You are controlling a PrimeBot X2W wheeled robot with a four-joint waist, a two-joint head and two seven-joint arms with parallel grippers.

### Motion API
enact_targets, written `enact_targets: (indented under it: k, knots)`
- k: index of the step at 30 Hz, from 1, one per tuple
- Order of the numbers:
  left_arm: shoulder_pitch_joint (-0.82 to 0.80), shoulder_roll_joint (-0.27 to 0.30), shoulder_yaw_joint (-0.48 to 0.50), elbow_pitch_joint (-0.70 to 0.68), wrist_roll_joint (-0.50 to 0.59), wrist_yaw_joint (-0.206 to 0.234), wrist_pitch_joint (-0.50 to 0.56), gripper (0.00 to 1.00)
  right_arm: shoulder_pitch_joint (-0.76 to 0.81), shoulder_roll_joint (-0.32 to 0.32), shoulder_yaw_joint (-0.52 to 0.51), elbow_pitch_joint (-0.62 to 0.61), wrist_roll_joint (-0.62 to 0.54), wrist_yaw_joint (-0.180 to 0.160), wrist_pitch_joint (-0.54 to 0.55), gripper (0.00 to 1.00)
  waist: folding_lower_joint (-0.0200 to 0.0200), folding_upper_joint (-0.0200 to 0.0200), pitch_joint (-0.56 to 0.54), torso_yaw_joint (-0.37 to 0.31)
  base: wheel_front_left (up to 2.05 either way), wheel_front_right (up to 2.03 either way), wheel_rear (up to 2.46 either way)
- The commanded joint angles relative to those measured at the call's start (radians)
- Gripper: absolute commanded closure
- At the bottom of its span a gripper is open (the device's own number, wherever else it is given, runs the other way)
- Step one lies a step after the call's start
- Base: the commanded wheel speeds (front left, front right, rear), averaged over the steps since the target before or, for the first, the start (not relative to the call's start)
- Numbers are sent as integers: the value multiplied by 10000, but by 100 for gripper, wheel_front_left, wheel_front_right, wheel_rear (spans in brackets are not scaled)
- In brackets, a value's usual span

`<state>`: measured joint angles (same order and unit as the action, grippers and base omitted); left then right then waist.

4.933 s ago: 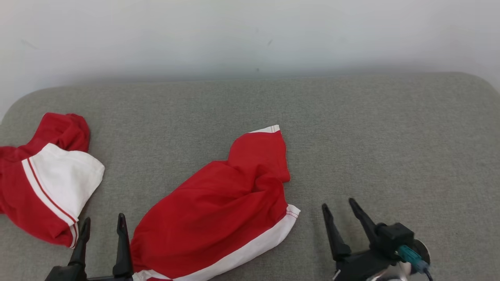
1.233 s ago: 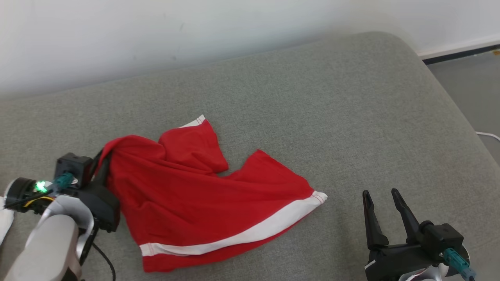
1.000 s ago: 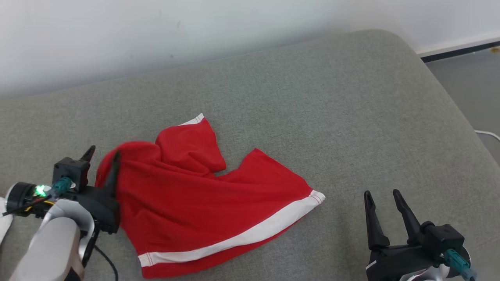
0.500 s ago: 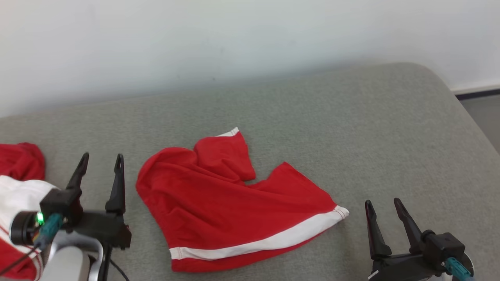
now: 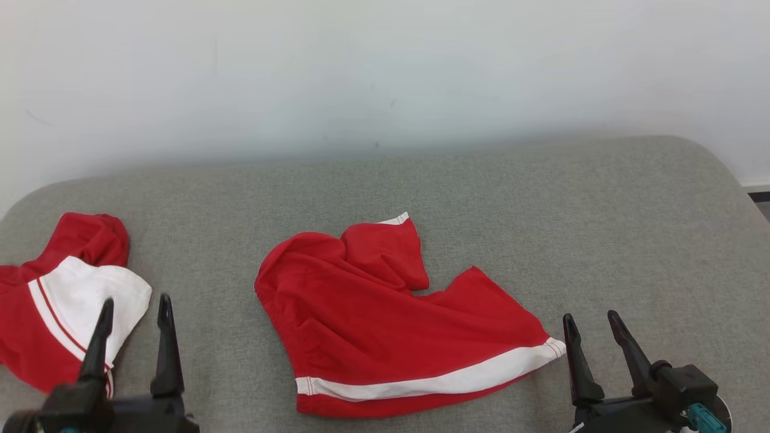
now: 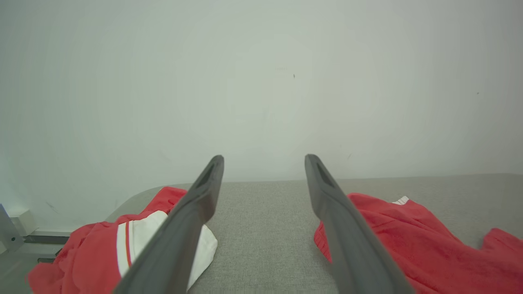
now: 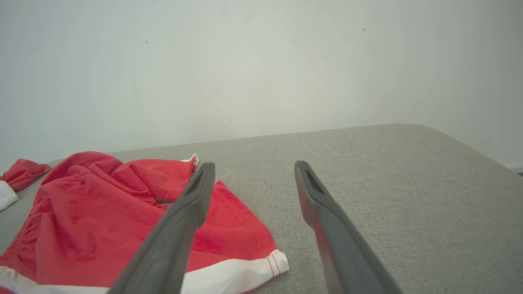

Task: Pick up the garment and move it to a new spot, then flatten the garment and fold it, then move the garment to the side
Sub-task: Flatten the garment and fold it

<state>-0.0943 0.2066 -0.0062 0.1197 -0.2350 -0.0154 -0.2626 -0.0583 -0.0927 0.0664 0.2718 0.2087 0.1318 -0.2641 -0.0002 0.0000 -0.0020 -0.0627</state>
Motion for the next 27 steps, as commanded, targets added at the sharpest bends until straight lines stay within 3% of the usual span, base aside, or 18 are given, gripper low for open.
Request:
enact_targets:
  k: [1, 15, 27]
  knots:
    - [496, -206, 162, -174, 200, -42, -32, 0, 133, 14, -18, -56, -74, -23, -4, 0, 2, 0, -44, 53, 0, 0, 0]
    - [1872, -1131, 879, -536, 737, -706, -32, 0, 430, 76, -102, -19, -188, -23, -4, 0, 2, 0, -131, 218, 0, 0, 0]
    - [1913, -1065, 683, 129, 1055, -1098, -33, 0, 476, 76, -57, 281, -224, -23, -4, 0, 2, 0, -129, 215, 0, 0, 0]
